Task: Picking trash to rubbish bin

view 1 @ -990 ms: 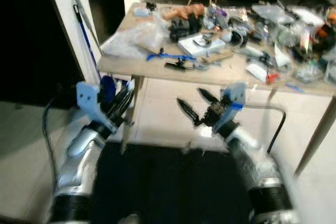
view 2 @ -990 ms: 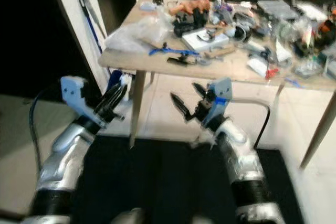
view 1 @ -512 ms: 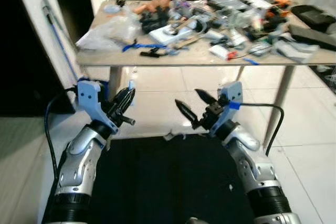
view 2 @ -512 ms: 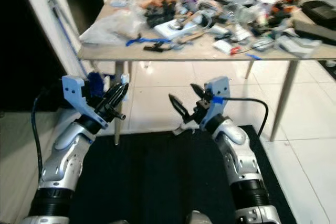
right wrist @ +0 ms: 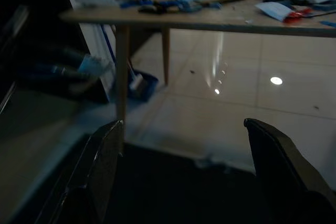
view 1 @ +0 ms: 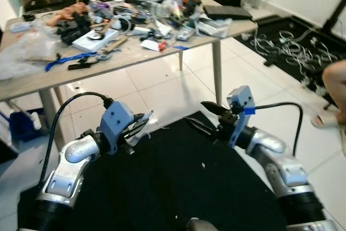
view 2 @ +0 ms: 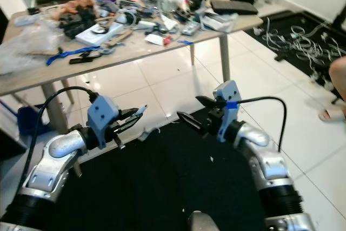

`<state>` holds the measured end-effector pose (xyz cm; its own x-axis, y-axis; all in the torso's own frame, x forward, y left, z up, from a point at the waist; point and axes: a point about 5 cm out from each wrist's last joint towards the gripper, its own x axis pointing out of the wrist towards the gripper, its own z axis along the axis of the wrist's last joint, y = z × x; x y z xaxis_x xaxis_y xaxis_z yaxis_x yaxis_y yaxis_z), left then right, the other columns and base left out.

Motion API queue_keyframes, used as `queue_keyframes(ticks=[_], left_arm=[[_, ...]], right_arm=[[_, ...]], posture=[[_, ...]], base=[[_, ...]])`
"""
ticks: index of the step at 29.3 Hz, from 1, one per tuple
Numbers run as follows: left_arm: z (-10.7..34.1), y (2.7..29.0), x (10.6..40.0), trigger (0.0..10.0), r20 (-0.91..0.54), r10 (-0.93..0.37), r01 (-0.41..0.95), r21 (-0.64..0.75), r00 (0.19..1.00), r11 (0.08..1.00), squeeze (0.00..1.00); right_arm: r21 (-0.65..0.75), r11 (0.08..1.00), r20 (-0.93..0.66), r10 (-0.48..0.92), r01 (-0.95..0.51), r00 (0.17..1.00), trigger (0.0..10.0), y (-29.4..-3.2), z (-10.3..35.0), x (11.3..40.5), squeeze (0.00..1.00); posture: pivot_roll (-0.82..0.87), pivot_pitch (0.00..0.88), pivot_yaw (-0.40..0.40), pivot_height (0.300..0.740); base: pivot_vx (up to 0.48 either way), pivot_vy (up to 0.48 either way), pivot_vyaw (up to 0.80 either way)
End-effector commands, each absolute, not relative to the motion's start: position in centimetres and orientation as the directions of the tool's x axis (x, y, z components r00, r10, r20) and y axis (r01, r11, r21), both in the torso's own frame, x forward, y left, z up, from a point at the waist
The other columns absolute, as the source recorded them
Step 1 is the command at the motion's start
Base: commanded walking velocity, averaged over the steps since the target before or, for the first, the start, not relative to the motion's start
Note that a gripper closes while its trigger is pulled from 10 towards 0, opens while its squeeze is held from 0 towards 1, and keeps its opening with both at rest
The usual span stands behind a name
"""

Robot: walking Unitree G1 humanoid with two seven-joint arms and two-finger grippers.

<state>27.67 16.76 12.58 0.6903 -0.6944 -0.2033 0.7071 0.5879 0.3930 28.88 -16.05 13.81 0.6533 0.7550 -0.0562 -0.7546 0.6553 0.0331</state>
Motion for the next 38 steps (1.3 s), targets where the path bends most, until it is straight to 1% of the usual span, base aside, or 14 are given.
queue_keyframes(ticks=[1, 6, 13, 15, 28, 38], left_arm=[[12.3, 17.1, 27.6, 10.0, -0.250, -0.684, 0.709, 0.440, 0.686, 0.551, 0.00], [12.5, 17.1, 27.6, 10.0, -0.278, -0.686, 0.713, 0.491, 0.673, 0.501, 0.00], [12.5, 17.3, 27.5, 10.0, -0.301, -0.685, 0.714, 0.527, 0.664, 0.461, 0.00], [12.6, 17.6, 27.6, 10.0, -0.311, -0.673, 0.701, 0.563, 0.671, 0.438, 0.00], [12.7, 17.4, 27.7, 10.0, -0.301, -0.677, 0.688, 0.592, 0.672, 0.420, 0.00], [12.5, 17.2, 27.6, 10.0, -0.298, -0.684, 0.691, 0.593, 0.665, 0.413, 0.00]], right_arm=[[0.055, 0.619, -0.075, 0.785, -0.783, 0.615, 10.0, -15.6, 13.5, 28.4, 0.00], [0.068, 0.569, -0.161, 0.817, -0.820, 0.553, 10.0, -16.8, 13.3, 27.6, 0.00], [0.088, 0.588, -0.202, 0.801, -0.804, 0.564, 10.0, -17.5, 12.9, 27.7, 0.00], [0.100, 0.596, -0.236, 0.792, -0.797, 0.562, 10.0, -17.9, 12.5, 27.7, 0.00], [0.092, 0.549, -0.246, 0.821, -0.830, 0.516, 10.0, -17.6, 12.9, 27.2, 0.00], [0.090, 0.546, -0.247, 0.823, -0.833, 0.512, 10.0, -17.5, 13.0, 27.2, 0.00]], posture=[[0.00, 0.000, -0.005, 0.740], [0.00, 0.000, -0.006, 0.740], [0.00, 0.000, -0.006, 0.740], [0.00, 0.000, -0.006, 0.740], [-0.01, 0.000, -0.006, 0.740], [0.00, 0.000, -0.006, 0.740]], base=[[0.000, 0.000, -0.80], [0.000, 0.000, -0.80], [0.000, 0.000, -0.80], [0.000, 0.000, -0.80], [0.000, 0.000, -0.80], [0.000, 0.000, -0.80]])
